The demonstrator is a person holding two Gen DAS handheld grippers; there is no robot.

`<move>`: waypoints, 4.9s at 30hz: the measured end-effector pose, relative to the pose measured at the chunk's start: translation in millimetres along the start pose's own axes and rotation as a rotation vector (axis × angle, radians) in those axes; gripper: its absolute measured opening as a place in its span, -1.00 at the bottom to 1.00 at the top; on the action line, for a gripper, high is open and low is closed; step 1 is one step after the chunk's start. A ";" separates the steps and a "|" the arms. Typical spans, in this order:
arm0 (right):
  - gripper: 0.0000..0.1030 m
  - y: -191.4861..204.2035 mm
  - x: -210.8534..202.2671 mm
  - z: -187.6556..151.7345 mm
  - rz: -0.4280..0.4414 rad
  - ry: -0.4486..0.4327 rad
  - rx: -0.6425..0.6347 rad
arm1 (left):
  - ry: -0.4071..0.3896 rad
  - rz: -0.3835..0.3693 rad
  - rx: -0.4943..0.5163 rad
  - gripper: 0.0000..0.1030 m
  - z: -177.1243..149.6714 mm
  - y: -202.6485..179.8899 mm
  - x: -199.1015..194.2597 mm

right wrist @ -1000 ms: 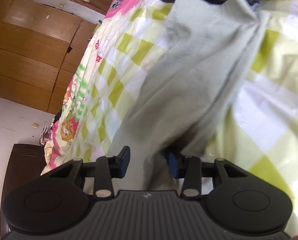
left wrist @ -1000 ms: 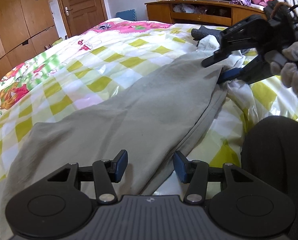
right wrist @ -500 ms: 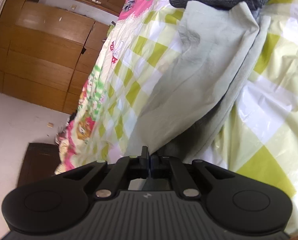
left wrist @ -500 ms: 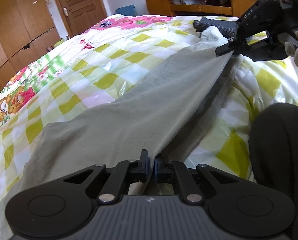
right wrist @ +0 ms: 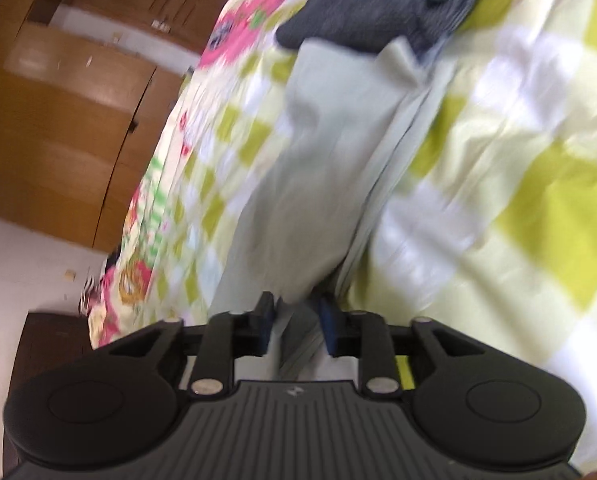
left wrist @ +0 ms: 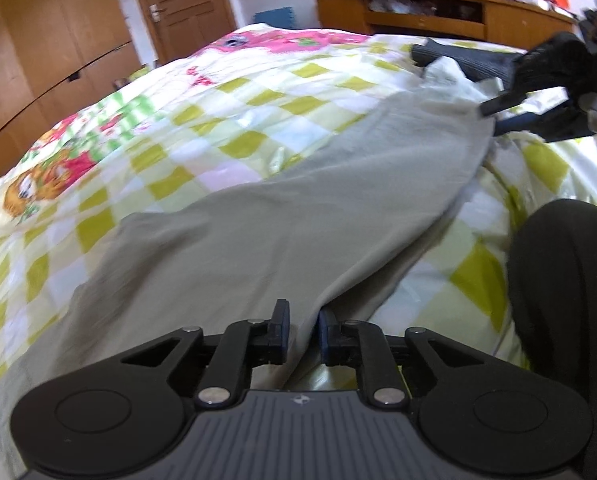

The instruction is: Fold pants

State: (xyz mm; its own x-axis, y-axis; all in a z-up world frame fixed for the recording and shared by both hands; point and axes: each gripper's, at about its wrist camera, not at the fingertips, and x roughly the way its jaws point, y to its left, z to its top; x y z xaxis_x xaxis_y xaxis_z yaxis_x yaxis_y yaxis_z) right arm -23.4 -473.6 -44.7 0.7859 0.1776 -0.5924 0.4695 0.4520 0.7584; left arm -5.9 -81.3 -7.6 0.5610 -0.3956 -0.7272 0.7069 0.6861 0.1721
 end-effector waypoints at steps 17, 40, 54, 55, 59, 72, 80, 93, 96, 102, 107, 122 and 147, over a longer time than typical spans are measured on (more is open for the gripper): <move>-0.28 251.7 210.7 -107.5 0.210 0.472 -0.710 | -0.076 0.043 -0.274 -0.03 -43.9 100.1 -56.6; -0.04 291.1 296.7 -111.2 0.262 0.745 -0.895 | -0.051 0.396 -0.629 0.08 -114.1 205.6 -8.1; -0.04 281.2 292.9 -157.3 0.363 1.147 -1.010 | -0.019 0.424 -0.562 0.15 -108.5 199.3 -3.4; -0.04 280.2 293.4 -159.3 0.345 1.132 -1.029 | -0.018 0.424 -0.562 0.16 -108.0 199.1 -3.3; -0.04 279.2 292.0 -145.5 0.335 1.045 -1.002 | -0.021 0.420 -0.562 0.17 -108.9 198.6 -4.6; 0.29 285.8 318.8 -141.2 0.383 1.069 -1.003 | -0.024 0.422 -0.561 0.20 -109.9 198.1 -5.0; 0.28 282.2 314.6 -161.7 0.389 1.112 -1.031 | -0.025 0.421 -0.560 0.22 -110.1 198.1 -5.4; 0.31 261.9 289.5 -137.4 0.259 1.002 -1.006 | -0.033 0.416 -0.566 0.24 -111.8 199.1 -7.6; 0.32 261.2 293.9 -138.4 0.295 1.038 -0.959 | -0.030 0.416 -0.568 0.26 -111.2 198.7 -6.7; 0.32 261.9 304.3 -154.0 0.367 1.012 -0.907 | -0.030 0.411 -0.567 0.28 -110.7 199.4 -6.5; 0.31 268.4 318.9 -153.1 0.399 0.926 -0.817 | -0.035 0.406 -0.572 0.28 -110.9 201.0 -6.4; 0.32 271.1 281.2 -130.8 0.436 0.734 -0.753 | -0.065 0.462 -0.551 0.30 -98.0 202.8 -17.7; 0.30 -19.8 -9.7 36.4 0.002 -0.163 -0.081 | -0.009 0.150 -0.152 0.30 23.1 21.9 34.6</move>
State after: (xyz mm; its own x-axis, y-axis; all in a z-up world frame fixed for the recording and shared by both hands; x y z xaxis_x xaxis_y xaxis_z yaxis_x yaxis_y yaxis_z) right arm -25.6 -516.1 -44.1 0.8448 0.0376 -0.5338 0.4390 0.5218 0.7315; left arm 38.9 -94.0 -13.6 0.6593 -0.2874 -0.6948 0.5427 0.8215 0.1751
